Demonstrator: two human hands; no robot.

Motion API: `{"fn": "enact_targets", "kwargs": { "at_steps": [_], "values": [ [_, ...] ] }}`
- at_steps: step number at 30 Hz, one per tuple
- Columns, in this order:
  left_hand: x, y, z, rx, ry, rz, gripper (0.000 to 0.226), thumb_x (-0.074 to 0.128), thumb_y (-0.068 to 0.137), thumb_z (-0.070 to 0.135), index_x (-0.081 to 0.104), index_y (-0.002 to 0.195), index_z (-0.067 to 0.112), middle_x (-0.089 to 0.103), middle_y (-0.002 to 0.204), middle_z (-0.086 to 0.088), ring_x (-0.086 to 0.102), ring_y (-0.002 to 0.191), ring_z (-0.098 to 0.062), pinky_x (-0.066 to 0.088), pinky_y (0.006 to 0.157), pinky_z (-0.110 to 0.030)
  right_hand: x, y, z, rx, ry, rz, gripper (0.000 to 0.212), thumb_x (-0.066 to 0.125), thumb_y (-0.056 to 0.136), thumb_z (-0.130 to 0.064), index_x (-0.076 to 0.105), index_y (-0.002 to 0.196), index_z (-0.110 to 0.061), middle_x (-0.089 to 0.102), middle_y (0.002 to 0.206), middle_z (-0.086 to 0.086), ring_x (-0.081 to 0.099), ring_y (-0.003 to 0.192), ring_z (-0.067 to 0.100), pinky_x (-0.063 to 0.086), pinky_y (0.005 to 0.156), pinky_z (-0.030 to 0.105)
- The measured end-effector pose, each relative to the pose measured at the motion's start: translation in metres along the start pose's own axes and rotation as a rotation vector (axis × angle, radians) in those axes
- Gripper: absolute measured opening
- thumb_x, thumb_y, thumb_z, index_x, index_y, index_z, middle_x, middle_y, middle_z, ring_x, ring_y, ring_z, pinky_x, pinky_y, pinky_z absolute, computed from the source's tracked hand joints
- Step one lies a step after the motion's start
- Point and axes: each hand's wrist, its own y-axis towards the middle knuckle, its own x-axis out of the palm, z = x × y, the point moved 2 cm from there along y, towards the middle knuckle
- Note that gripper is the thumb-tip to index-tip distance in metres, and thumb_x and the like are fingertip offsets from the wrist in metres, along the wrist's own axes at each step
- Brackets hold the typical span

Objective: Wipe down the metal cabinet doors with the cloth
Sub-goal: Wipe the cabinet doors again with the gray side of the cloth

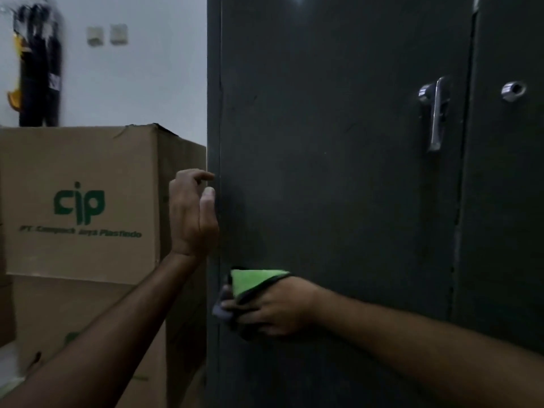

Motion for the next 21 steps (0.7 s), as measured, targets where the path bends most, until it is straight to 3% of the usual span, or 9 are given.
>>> {"fn": "enact_targets", "kwargs": {
  "at_steps": [2,3,6,9,12,14,15,18,21],
  "values": [
    [0.002,-0.01,-0.006,0.067,0.038,-0.114,0.033,0.039,0.099,0.025,0.062,0.111,0.004,0.056,0.111,-0.008,0.049,0.104,-0.021,0.04,0.088,-0.036,-0.025,-0.025,0.025,-0.005,-0.051,0.0,0.042,0.074,0.087,-0.028,0.068,0.128,-0.018,0.057,0.148,0.006,0.061,0.125,0.022,0.05,0.101,0.033],
    [0.003,-0.012,-0.007,0.084,0.051,-0.142,0.034,0.039,0.1,0.024,0.063,0.112,0.004,0.058,0.113,-0.011,0.051,0.107,-0.022,0.04,0.091,-0.035,-0.046,-0.029,0.046,0.053,-0.122,0.096,0.043,0.073,0.088,-0.031,0.068,0.129,-0.02,0.059,0.146,0.006,0.064,0.122,0.023,0.052,0.098,0.033],
    [0.007,-0.006,-0.005,0.049,0.019,-0.115,0.032,0.039,0.101,0.019,0.064,0.113,0.003,0.06,0.113,-0.013,0.051,0.107,-0.019,0.038,0.093,-0.022,-0.1,-0.003,0.098,0.455,-0.296,0.453,0.045,0.055,0.1,-0.036,0.062,0.139,-0.016,0.039,0.161,0.01,0.034,0.15,0.037,0.027,0.122,0.048],
    [0.01,0.003,0.0,-0.003,-0.017,-0.038,0.033,0.038,0.101,0.018,0.064,0.114,0.004,0.059,0.114,-0.01,0.05,0.109,-0.016,0.036,0.094,-0.019,-0.085,0.049,0.077,0.801,-0.196,0.699,0.048,0.051,0.101,-0.037,0.055,0.145,-0.019,0.029,0.166,0.009,0.014,0.157,0.035,0.016,0.124,0.054],
    [0.008,0.004,0.005,0.001,0.0,-0.026,0.036,0.037,0.1,0.022,0.064,0.116,0.005,0.056,0.114,-0.001,0.048,0.109,-0.012,0.038,0.092,-0.023,0.017,0.074,-0.018,0.437,-0.085,0.411,0.046,0.052,0.096,-0.027,0.059,0.14,-0.017,0.037,0.163,0.01,0.031,0.15,0.038,0.033,0.117,0.051],
    [0.009,0.0,0.007,0.042,0.012,-0.118,0.039,0.037,0.101,0.027,0.064,0.119,0.006,0.059,0.117,-0.006,0.048,0.11,-0.011,0.039,0.092,-0.023,0.073,0.047,-0.065,0.242,0.036,0.127,0.046,0.045,0.098,-0.023,0.053,0.143,-0.018,0.022,0.169,0.005,0.04,0.146,0.036,0.041,0.111,0.053],
    [0.011,-0.005,0.006,0.073,0.027,-0.19,0.039,0.039,0.101,0.029,0.064,0.122,0.007,0.06,0.12,-0.009,0.049,0.112,-0.012,0.041,0.095,-0.025,0.088,0.025,-0.073,0.195,0.034,0.092,0.046,0.042,0.1,-0.023,0.049,0.146,-0.018,0.014,0.171,0.002,0.036,0.149,0.033,0.039,0.114,0.053],
    [0.025,-0.024,0.003,0.189,0.161,-0.358,0.043,0.047,0.1,0.032,0.062,0.132,0.009,0.057,0.136,-0.013,0.05,0.128,-0.024,0.042,0.108,-0.041,0.072,-0.056,-0.058,0.224,-0.077,0.151,0.046,0.05,0.101,-0.028,0.05,0.146,-0.02,0.024,0.169,0.003,0.027,0.153,0.03,0.028,0.123,0.05],
    [0.04,-0.039,0.001,0.239,0.278,-0.354,0.057,0.052,0.097,0.039,0.055,0.145,0.009,0.046,0.153,-0.016,0.04,0.144,-0.033,0.03,0.12,-0.044,0.022,-0.15,-0.014,0.423,-0.249,0.299,0.041,0.056,0.1,-0.031,0.054,0.14,-0.022,0.034,0.163,0.007,0.027,0.152,0.036,0.022,0.125,0.05]
  ]
}}
